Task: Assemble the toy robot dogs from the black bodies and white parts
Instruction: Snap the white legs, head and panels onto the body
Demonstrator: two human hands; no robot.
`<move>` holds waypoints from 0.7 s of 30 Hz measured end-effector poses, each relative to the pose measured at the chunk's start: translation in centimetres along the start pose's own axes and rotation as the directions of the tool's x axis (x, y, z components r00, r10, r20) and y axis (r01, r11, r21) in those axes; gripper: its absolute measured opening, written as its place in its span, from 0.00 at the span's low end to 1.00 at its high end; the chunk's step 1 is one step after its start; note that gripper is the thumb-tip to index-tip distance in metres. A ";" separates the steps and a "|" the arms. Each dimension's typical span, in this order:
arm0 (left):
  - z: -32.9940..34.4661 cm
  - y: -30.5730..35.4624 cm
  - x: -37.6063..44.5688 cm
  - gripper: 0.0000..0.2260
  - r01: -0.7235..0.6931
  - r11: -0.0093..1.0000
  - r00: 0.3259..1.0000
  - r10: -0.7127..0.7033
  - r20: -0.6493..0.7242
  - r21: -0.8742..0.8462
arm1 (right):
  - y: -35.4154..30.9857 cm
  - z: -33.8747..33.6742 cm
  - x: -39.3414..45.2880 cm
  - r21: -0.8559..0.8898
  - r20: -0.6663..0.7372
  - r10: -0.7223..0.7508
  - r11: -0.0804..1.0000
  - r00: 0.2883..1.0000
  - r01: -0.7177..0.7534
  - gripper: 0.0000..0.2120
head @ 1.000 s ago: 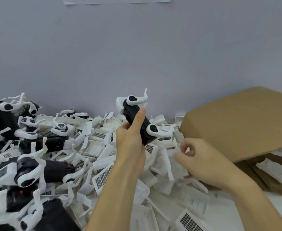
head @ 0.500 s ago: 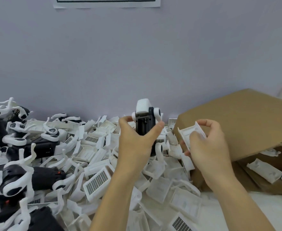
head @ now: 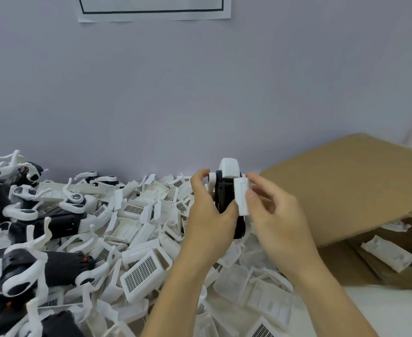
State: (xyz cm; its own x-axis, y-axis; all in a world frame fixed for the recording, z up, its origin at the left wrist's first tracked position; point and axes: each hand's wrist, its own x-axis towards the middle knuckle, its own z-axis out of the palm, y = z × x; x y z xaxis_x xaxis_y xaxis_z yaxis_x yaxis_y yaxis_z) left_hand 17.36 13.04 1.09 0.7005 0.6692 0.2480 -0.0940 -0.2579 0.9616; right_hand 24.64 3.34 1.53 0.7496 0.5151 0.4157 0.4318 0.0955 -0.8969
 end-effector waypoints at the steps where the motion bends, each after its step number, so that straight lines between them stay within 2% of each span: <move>1: 0.0 0.0 0.0 0.25 0.007 1.000 1.000 -0.007 0.025 -0.015 | 0.1 0.1 0.0 -0.025 -0.022 -0.010 1.000 1.000 0.009 0.16; 5: 0.1 0.3 0.2 0.26 0.085 0.981 0.992 -0.067 0.105 -0.175 | 0.3 -0.1 -0.1 -0.099 -0.108 -0.067 0.993 0.992 0.056 0.14; 10: 0.7 0.9 -0.2 0.20 0.107 0.953 0.988 -0.071 0.136 -0.284 | 0.3 0.1 -0.2 -0.198 -0.152 -0.119 0.976 0.981 0.088 0.15; 14: 0.8 0.9 -0.3 0.18 0.076 0.958 0.988 -0.034 0.152 -0.276 | 0.2 0.4 -0.4 -0.276 -0.204 -0.210 0.950 0.956 0.149 0.16; 21: 0.6 0.6 -0.3 0.17 0.053 0.964 0.992 -0.020 0.127 -0.262 | 0.3 0.3 -0.4 -0.256 -0.160 -0.194 0.955 0.968 0.149 0.16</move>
State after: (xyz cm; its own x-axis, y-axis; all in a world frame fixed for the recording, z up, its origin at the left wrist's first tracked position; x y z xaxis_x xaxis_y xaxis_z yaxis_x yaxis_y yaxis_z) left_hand 17.56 12.26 1.54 0.7867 0.5800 0.2117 -0.2389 -0.0301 0.9706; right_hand 24.29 3.40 1.07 0.7219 0.3437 0.6006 0.6528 -0.0502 -0.7559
